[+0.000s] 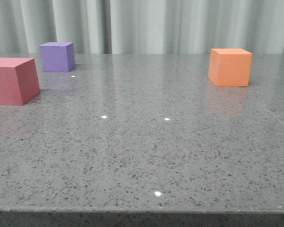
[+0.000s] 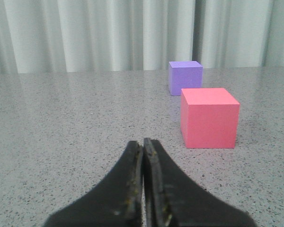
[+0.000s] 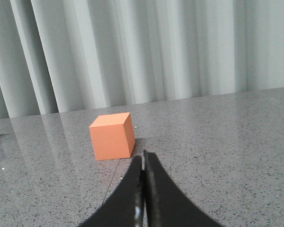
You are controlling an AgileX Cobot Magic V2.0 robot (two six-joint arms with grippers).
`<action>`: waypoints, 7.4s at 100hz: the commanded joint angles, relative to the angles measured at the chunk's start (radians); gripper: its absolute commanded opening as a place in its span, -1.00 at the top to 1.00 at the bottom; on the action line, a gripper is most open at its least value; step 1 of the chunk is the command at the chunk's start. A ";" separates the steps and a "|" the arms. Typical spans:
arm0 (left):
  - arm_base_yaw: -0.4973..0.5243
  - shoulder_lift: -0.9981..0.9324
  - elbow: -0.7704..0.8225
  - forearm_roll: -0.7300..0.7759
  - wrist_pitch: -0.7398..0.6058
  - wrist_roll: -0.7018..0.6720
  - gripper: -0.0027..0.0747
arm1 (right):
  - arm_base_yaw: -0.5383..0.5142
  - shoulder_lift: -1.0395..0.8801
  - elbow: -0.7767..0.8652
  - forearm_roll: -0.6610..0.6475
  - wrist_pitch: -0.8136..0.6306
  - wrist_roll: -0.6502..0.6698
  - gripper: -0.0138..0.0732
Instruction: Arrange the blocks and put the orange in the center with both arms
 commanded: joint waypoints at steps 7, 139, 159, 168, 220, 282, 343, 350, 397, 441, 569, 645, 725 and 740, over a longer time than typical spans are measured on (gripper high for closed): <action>-0.001 -0.033 0.042 -0.002 -0.081 0.001 0.98 | 0.001 -0.021 -0.020 -0.011 -0.091 -0.009 0.94; -0.001 -0.033 0.042 -0.002 -0.081 0.001 0.98 | 0.001 0.862 -1.026 0.010 0.969 -0.009 0.60; -0.001 -0.033 0.042 -0.002 -0.081 0.001 0.98 | 0.001 0.892 -1.026 0.014 0.995 -0.009 -0.58; -0.001 -0.033 0.042 -0.002 -0.081 0.001 0.98 | 0.001 0.892 -1.026 0.014 0.975 -0.009 -0.72; -0.001 -0.033 0.042 -0.002 -0.081 0.001 0.98 | 0.036 0.993 -1.060 0.117 0.834 -0.009 -0.67; -0.001 -0.033 0.042 -0.002 -0.081 0.001 0.98 | 0.185 1.490 -1.439 -0.031 0.834 -0.009 -0.67; -0.001 -0.033 0.042 -0.002 -0.081 0.001 0.98 | 0.185 1.677 -1.531 -0.042 0.776 -0.009 -0.67; -0.001 -0.033 0.042 -0.002 -0.081 0.001 0.98 | 0.185 1.692 -1.531 -0.045 0.763 -0.009 -0.67; -0.001 -0.033 0.042 -0.002 -0.081 0.001 0.98 | 0.185 1.761 -1.544 -0.046 0.771 -0.008 -0.27; -0.001 -0.033 0.042 -0.002 -0.081 0.001 0.98 | 0.304 1.741 -1.703 -0.053 0.927 0.082 -0.01; -0.001 -0.033 0.042 -0.002 -0.081 0.001 0.98 | 0.659 2.198 -2.288 -0.290 1.086 0.490 -0.01; -0.001 -0.033 0.042 -0.002 -0.081 0.001 0.98 | 0.658 2.176 -2.299 -0.284 1.144 0.490 -0.71; -0.001 -0.033 0.042 -0.002 -0.081 0.001 0.98 | 0.533 1.935 -2.410 -0.256 1.341 0.112 -0.71; -0.001 -0.033 0.042 -0.002 -0.081 0.001 0.98 | 0.487 1.886 -2.407 -0.247 1.354 0.050 -0.71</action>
